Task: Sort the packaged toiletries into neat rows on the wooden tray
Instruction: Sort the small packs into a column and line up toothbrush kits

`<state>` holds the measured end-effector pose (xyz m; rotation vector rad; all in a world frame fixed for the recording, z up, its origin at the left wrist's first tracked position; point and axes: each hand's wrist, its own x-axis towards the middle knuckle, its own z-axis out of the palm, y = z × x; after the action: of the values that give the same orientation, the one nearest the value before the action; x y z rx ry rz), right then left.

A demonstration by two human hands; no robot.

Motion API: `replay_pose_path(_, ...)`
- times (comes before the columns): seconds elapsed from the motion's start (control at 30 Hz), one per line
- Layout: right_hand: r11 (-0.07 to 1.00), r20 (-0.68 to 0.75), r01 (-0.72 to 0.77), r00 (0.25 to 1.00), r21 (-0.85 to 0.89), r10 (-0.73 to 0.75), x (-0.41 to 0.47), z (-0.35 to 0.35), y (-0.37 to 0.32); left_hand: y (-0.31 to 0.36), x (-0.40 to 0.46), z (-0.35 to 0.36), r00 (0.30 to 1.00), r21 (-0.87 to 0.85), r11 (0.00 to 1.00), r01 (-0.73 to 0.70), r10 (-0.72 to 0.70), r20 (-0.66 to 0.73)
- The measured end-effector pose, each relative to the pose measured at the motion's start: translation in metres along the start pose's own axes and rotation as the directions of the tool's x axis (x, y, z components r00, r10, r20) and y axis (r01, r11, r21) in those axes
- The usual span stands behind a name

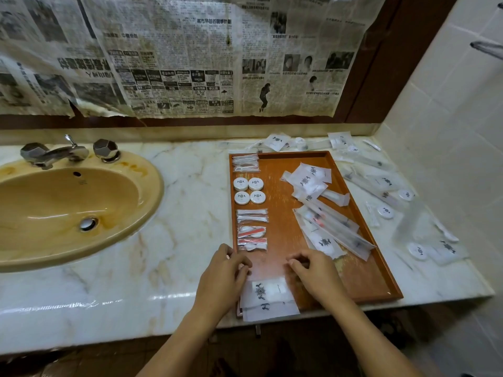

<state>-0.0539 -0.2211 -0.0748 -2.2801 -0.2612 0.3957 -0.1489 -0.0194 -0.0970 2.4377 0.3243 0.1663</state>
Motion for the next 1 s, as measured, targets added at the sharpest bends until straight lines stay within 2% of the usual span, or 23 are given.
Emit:
replay_pose_path(0.33, 0.996, -0.268, -0.006, 0.963, 0.086, 0.029, 0.021, -0.051, 0.022, 0.067, 0.052, 0.020, 0.988, 0.021, 0.988, -0.155, 0.155, 0.025)
replay_pose_path(0.6, 0.997, -0.286, -0.063, 0.955, 0.048, 0.074, 0.021, -0.067, 0.076, 0.122, 0.087, 0.074, 0.945, 0.092, 0.946, -0.312, 0.299, 0.134)
replay_pose_path(0.77, 1.000, -0.280, -0.021, 0.960, -0.001, 0.020, 0.013, -0.065, 0.092, 0.141, 0.088, 0.102, 0.913, 0.166, 0.921, -0.352, 0.299, 0.276)
replay_pose_path(1.0, 0.999, -0.299, -0.022, 0.954, 0.049, 0.036, 0.013, -0.065, 0.100, 0.145, 0.086, 0.116, 0.903, 0.301, 0.858, -0.415, 0.348, 0.253)
